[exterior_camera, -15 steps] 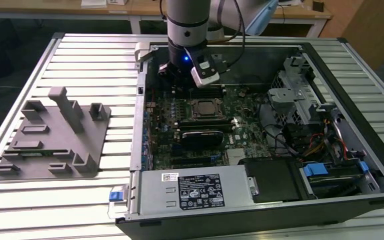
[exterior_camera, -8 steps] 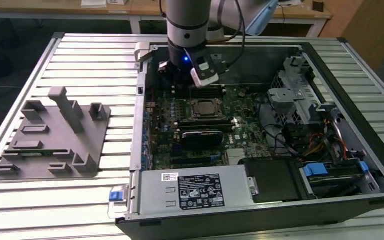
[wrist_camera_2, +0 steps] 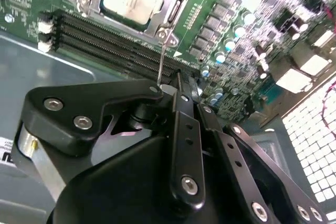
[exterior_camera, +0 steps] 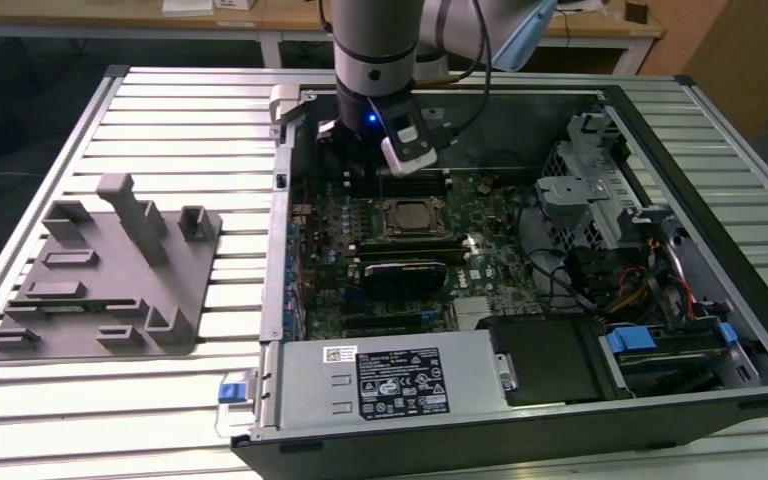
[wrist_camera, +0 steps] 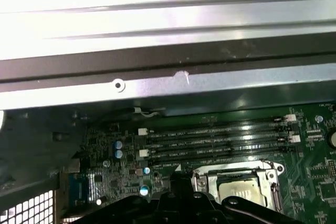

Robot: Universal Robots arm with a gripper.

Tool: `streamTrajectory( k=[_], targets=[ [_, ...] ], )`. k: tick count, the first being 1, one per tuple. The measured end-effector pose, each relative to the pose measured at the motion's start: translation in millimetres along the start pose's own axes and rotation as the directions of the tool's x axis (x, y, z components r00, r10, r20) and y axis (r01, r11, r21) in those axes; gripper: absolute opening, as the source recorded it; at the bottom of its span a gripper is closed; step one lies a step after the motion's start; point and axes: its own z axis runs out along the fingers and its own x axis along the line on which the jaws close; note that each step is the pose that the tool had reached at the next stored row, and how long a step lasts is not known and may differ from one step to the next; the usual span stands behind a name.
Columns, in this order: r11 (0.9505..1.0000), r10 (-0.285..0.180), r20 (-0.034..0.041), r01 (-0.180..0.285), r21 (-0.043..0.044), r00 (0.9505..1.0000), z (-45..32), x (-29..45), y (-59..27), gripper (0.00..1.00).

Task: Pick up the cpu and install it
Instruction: 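Install the first cpu locking lever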

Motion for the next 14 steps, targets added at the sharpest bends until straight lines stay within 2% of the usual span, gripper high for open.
streamTrajectory(
  k=[2, 3, 10, 14],
  targets=[
    [0.9999, 0.0, -0.0013, 0.0, -0.0153, 1.0, 0.0, 0.0, 0.0, 0.11],
    [0.9998, 0.0, -0.0017, 0.0, -0.0192, 1.0, 0.0, 0.0, 0.0, 0.11],
    [0.9998, 0.0, -0.0017, 0.0, -0.0196, 1.0, 0.0, -1.4, 0.1, 0.11],
    [0.9998, 0.001, -0.0016, -0.001, -0.0195, 1.0, 0.3, -10.3, 0.8, 0.11]
  ],
)
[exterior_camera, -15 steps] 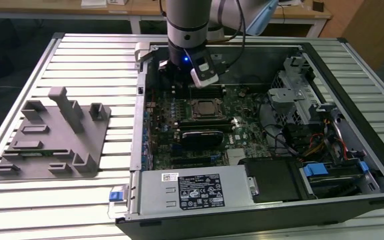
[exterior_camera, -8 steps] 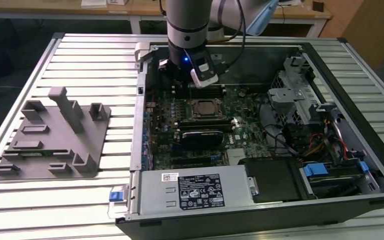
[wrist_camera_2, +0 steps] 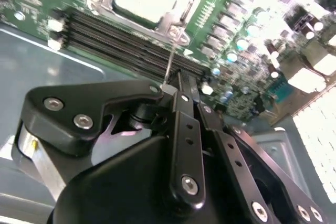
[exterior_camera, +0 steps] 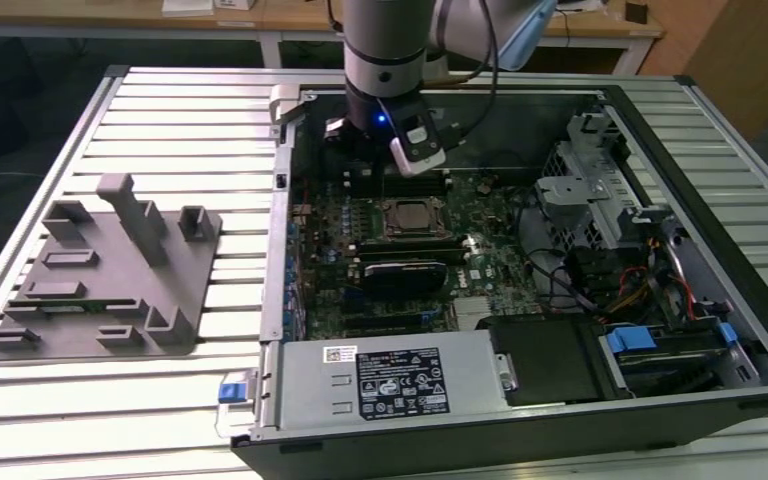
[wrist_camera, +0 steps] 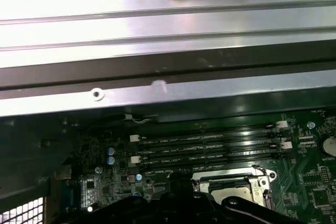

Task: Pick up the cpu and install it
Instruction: 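Install the first cpu locking lever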

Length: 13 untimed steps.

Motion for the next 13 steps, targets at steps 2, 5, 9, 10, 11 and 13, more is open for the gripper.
streamTrajectory(
  k=[2, 5, 9, 10, 11, 13],
  targets=[
    [1.0, 0.001, 0.0002, -0.001, 0.0, 1.0, 0.1, -5.0, 0.4, 0.11],
    [1.0, 0.003, 0.0007, -0.003, -0.0001, 1.0, 0.4, -11.6, 0.9, 0.11],
    [1.0, 0.004, 0.001, -0.004, -0.0001, 1.0, 0.4, -13.2, 1.0, 0.11],
    [1.0, 0.004, 0.001, -0.004, 0.0, 1.0, 0.4, -13.2, 1.1, 0.11],
    [1.0, 0.004, 0.001, -0.004, 0.0004, 1.0, 0.5, -13.2, 1.1, 0.11],
    [1.0, 0.004, 0.0026, -0.004, 0.0011, 1.0, 1.3, -13.4, 0.9, 0.11]
  ],
)
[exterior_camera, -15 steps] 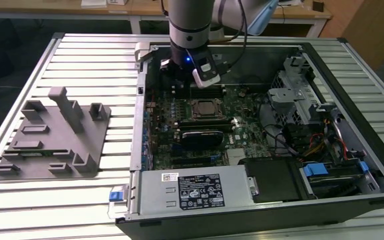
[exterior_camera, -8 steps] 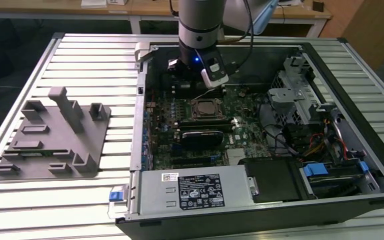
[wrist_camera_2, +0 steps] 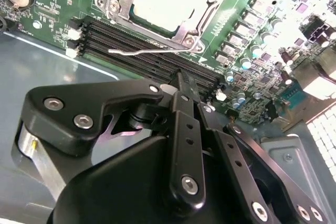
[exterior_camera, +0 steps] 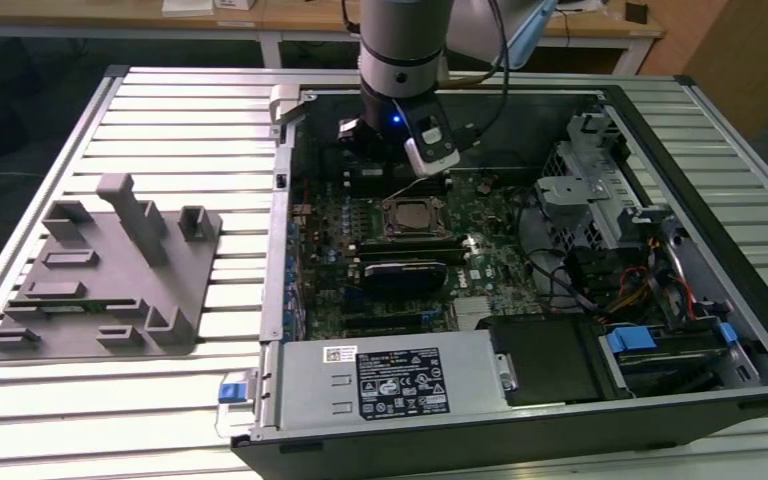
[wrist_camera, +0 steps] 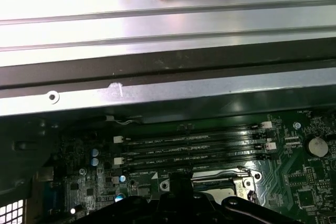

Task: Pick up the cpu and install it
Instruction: 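Install the first cpu locking lever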

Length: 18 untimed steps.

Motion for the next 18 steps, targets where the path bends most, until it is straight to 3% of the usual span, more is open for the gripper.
streamTrajectory(
  k=[6, 15, 18],
  targets=[
    [1.0, 0.001, 0.0058, -0.001, 0.0001, 1.0, 4.1, -2.6, -0.8, 0.11],
    [1.0, 0.004, 0.0079, -0.004, 0.0001, 1.0, 10.6, -17.8, -1.0, 0.11],
    [1.0, 0.003, 0.0117, -0.003, -0.0002, 0.9999, 13.5, -18.4, -1.6, 0.11]
  ],
)
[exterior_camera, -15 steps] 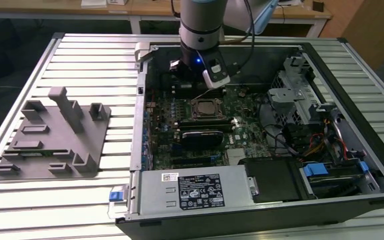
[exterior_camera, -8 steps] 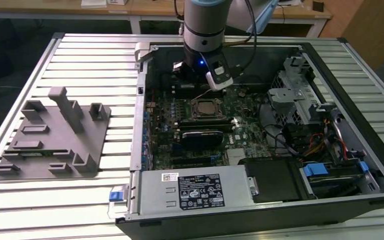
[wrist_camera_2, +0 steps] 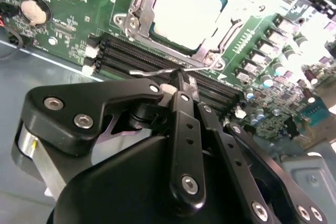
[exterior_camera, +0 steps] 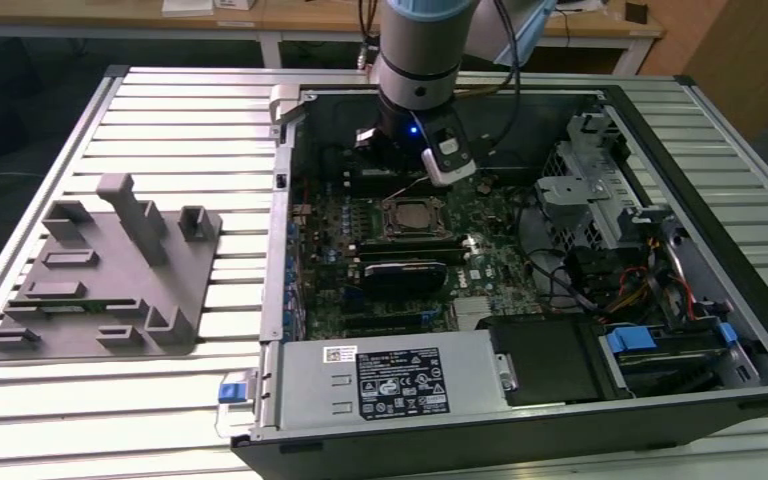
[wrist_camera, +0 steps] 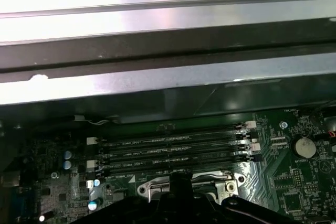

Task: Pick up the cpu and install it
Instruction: 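Install the first cpu locking lever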

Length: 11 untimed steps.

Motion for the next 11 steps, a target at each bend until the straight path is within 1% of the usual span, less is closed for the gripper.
streamTrajectory(
  k=[5, 11],
  targets=[
    [1.0, -0.003, 0.0134, 0.003, -0.0014, 0.9999, 5.1, 0.0, -1.2, 0.11],
    [1.0, 0.0, 0.0194, 0.0, -0.0018, 0.9998, 8.5, -1.1, -1.8, 0.11]
  ],
)
